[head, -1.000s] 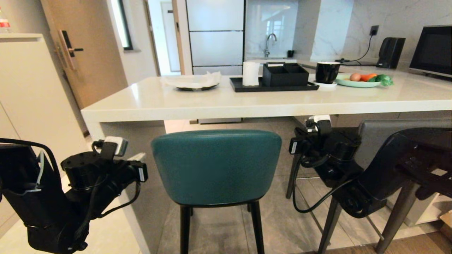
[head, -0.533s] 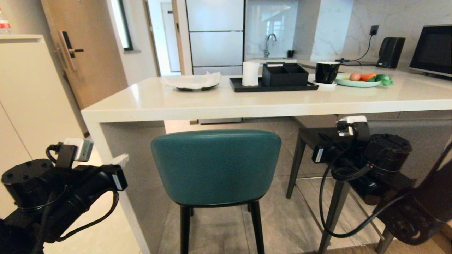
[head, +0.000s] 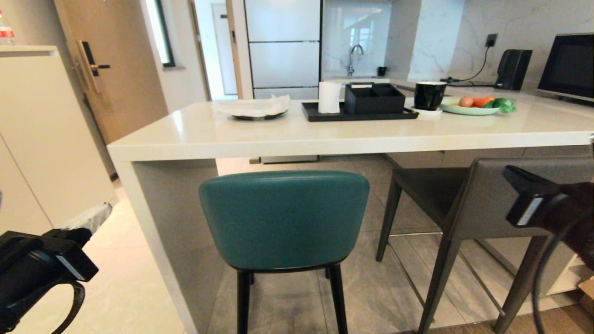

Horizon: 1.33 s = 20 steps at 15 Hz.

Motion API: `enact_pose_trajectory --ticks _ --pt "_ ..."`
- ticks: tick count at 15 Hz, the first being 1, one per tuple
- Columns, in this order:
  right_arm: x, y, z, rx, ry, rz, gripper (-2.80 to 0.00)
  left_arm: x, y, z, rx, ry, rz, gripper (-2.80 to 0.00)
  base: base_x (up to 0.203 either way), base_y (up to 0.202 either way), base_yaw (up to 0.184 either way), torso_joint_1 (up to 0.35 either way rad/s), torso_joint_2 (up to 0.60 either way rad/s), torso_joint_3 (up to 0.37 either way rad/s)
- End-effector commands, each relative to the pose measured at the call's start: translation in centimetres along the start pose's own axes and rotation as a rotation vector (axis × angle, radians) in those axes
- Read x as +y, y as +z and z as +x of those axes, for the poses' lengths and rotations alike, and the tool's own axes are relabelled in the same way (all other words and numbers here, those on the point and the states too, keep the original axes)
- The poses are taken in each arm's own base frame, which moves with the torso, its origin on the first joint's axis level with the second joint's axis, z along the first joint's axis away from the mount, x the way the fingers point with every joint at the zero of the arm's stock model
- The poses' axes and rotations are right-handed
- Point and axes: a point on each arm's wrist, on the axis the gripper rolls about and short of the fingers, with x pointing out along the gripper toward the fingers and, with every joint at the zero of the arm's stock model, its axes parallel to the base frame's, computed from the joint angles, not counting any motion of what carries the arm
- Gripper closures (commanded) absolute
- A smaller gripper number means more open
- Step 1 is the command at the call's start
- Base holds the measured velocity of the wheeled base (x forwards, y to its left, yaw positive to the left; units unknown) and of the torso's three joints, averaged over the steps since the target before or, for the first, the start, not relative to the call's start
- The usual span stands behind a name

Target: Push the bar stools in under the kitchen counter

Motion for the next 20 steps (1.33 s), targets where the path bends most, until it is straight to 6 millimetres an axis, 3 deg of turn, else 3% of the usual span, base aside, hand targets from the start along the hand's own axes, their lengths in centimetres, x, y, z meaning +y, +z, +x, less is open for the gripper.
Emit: enact_pose_trajectory --ticks 1,4,7,12,13,15,17,20 --pt "-2.2 2.0 -5.6 -0.024 -0.044 0.005 0.0 -0.6 1.7 -4.7 0.042 -0.012 -0.007 0.0 0.0 0.0 0.0 0.0 0.0 0.0" --pt "-4.4 1.9 -10.7 0.006 -0.177 -0.019 0.0 -1.1 1.9 -9.8 0.074 -0.069 -0.015 0.0 0.0 0.0 0.0 0.0 0.0 0.0" --pt "-5.3 1.3 -16.0 -0.012 -0.28 -0.064 0.0 -1.5 1.4 -13.6 -0.011 -0.055 0.013 0.0 0.0 0.0 0.0 0.0 0.0 0.0" --pt "-4.8 -2.4 -22.1 -0.096 -0.215 -0.114 0.0 -1.9 -3.2 -17.3 -0.042 -0.009 0.133 0.0 0.0 0.0 0.0 0.0 0.0 0.0" --pt "-4.6 -3.8 -22.8 -0.111 -0.179 -0.13 0.0 -1.9 -4.5 -17.6 -0.028 -0.003 0.15 0.0 0.0 0.0 0.0 0.0 0.0 0.0" --pt "-4.4 -7.7 -21.9 -0.023 -0.124 -0.141 0.0 -1.6 -7.1 -17.0 0.065 0.003 0.156 0.0 0.0 0.0 0.0 0.0 0.0 0.0" --pt "-4.2 -11.5 -20.3 0.046 -0.083 -0.136 0.0 -1.6 -7.7 -16.9 0.091 -0.001 0.157 0.0 0.0 0.0 0.0 0.0 0.0 0.0" --pt "-3.9 -13.0 -19.8 0.075 0.019 -0.122 0.0 -1.3 -8.2 -16.8 0.109 0.068 0.162 0.0 0.0 0.0 0.0 0.0 0.0 0.0"
